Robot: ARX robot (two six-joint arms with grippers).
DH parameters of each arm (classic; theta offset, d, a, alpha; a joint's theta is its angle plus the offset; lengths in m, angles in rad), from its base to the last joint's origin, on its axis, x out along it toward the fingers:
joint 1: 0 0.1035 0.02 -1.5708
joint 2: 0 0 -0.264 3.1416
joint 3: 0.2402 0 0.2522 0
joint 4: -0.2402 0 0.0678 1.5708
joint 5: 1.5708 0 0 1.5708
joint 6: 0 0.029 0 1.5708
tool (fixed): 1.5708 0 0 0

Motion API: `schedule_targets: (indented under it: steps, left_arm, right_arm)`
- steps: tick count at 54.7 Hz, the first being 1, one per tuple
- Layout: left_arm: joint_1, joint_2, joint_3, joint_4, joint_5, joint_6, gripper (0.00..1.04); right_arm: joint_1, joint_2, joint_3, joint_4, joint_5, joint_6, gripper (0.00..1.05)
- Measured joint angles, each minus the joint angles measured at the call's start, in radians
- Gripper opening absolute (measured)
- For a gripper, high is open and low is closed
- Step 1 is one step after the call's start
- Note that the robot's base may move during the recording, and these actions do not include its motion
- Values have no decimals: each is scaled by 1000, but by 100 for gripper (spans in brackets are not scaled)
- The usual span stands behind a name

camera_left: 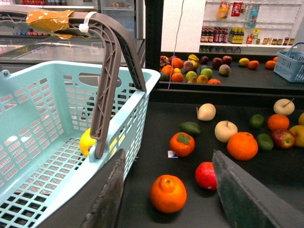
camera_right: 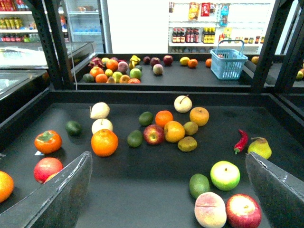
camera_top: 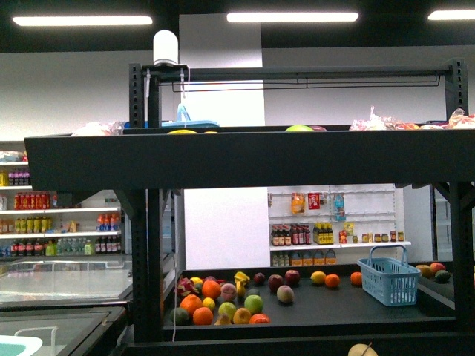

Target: Pick lemon from shelf

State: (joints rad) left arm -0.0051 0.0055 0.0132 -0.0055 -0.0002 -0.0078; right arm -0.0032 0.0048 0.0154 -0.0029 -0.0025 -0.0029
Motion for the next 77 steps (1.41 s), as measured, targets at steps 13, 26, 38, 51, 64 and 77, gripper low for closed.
schedule_targets:
  steps: [13, 26, 38, 51, 64, 77]
  left_arm:
    - [0, 0, 0, 0, 0, 1, 98]
    - [0, 0, 0, 0, 0, 1, 97]
    - [0, 0, 0, 0, 0, 1, 97]
    - [0, 0, 0, 0, 0, 1, 97]
    - [0, 0, 0, 0, 0, 1, 97]
    - [0, 0, 0, 0, 0, 1, 97]
  right_arm:
    - [0, 0, 0, 0, 0, 0, 97]
    - [0, 0, 0, 0, 0, 0, 97]
    - [0, 0, 0, 0, 0, 0, 97]
    - [0, 0, 0, 0, 0, 0, 97]
    - [0, 0, 0, 0, 0, 0, 97]
    - [0, 0, 0, 0, 0, 0, 97]
